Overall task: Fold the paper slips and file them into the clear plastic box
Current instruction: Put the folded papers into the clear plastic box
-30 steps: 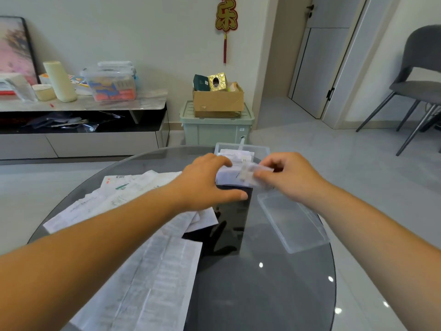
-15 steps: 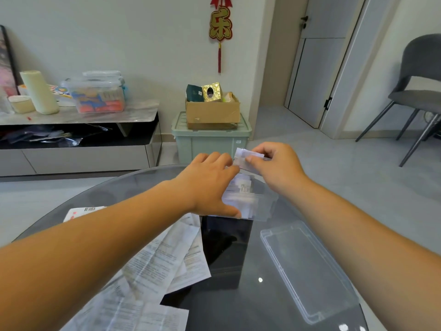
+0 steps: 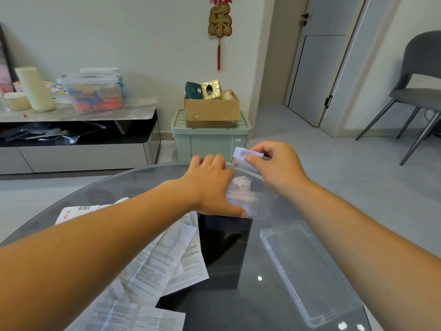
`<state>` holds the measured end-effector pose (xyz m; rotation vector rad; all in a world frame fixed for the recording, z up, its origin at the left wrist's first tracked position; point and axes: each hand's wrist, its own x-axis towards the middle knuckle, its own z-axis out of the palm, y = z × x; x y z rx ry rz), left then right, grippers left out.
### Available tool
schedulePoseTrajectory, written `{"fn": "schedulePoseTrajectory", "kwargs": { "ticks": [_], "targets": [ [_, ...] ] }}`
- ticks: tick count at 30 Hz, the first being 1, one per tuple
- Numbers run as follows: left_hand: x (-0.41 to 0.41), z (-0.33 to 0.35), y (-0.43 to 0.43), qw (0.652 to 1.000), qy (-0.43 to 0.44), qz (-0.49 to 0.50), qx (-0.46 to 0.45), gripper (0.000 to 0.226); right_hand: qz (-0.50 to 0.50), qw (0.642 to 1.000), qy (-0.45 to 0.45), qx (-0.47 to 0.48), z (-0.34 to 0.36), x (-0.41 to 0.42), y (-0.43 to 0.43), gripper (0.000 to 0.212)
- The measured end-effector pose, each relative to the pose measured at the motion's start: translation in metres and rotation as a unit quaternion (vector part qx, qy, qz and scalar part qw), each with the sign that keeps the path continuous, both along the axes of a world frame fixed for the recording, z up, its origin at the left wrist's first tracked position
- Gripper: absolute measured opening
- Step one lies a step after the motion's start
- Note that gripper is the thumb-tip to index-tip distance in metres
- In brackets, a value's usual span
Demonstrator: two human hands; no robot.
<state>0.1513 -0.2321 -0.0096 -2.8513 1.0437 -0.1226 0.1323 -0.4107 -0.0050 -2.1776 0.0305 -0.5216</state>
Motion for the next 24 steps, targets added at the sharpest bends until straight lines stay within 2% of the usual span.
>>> {"fn": "schedulePoseTrajectory", "kwargs": {
  "ticks": [4,10,17,24],
  "targets": [
    [0.0000,-0.0017,0.0032,0.999,-0.023,-0.036,0.010,0.079,0.002,1.000,0.004,-0.005,-0.0013,0.0004,0.0003,0.010],
    [0.0020,-0.0047,0.0037,0.998,-0.002,-0.055,-0.018,0.064,0.000,1.000,0.007,-0.006,-0.0036,0.0030,-0.0002,0.005],
    [0.0035,-0.0042,0.0023,0.999,-0.003,-0.054,0.008,0.070,0.003,1.000,0.008,-0.015,-0.0041,0.0030,0.0006,0.005],
    [0.0048,0.0015,-0.0040,0.997,0.048,-0.044,0.033,0.076,0.009,1.000,0.009,-0.017,-0.0024,0.0027,-0.0006,0.007]
  ]
}}
